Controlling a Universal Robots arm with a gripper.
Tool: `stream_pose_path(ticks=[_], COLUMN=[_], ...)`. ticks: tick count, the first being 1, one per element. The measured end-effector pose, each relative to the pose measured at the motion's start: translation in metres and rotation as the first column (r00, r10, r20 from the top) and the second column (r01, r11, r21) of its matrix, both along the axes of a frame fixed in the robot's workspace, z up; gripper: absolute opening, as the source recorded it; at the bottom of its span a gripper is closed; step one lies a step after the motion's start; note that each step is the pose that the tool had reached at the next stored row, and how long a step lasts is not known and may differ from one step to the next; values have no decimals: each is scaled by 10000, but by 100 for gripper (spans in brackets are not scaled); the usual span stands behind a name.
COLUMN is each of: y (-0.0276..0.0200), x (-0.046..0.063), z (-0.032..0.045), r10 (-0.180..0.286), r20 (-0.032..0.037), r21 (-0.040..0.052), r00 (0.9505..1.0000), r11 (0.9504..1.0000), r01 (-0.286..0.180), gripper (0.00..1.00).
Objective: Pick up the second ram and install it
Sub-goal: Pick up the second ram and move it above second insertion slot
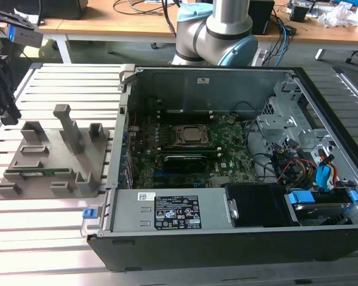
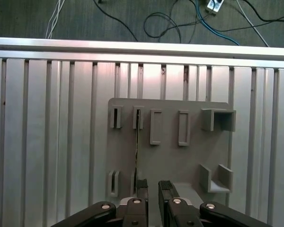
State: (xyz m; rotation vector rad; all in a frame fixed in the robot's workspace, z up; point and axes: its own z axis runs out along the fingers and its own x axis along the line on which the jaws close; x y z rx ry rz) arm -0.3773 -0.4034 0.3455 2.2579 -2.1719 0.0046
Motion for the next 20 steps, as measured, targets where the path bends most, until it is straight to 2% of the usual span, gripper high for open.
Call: stream_pose_path(ticks=[20], y=[0], x=[0], z=[-203], r10=[0], r20=[0], r21=[1], r00=[10000], r11=[10000], r01=[0], gripper=[24])
